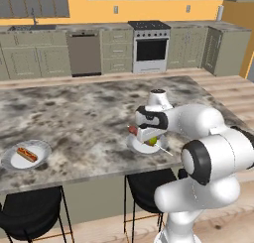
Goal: Pick up the pear and kiwi from the fridge and place one fruit on each plate on the dining counter.
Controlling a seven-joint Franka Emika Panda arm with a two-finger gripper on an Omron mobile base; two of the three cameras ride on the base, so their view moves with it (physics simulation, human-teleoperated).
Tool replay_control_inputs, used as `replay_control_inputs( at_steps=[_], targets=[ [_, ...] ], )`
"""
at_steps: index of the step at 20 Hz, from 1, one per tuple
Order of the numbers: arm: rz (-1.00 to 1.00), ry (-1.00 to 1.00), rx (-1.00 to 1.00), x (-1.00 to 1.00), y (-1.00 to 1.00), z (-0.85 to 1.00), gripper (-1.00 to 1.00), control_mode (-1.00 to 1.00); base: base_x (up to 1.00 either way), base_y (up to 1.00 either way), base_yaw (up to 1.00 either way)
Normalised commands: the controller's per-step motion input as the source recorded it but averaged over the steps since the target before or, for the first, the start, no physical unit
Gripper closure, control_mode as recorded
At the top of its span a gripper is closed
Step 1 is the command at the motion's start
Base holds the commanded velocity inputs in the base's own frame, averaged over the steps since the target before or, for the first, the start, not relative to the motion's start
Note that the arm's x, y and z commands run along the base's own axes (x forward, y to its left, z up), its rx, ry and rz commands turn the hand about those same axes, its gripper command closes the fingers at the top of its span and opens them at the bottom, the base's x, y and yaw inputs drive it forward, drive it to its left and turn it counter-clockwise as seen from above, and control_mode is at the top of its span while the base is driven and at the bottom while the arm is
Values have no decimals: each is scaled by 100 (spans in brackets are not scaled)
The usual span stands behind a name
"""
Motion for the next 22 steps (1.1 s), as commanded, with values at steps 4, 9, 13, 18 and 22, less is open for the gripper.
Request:
replay_control_inputs(
  at_steps=[4, 9, 13, 18, 22],
  targets=[
    [0, 1, -3, 28, 12, -29, 100, -100, 0, 0, 0],
    [0, 1, -2, 26, 4, -26, 100, -100, 0, 0, 0],
    [0, 0, 0, 15, 0, -25, 100, -100, 0, 0, 0],
    [0, 0, 0, 8, 0, -32, 100, -100, 0, 0, 0],
    [0, 0, -6, -3, 18, -44, -100, -100, 0, 0, 0]
  ],
)
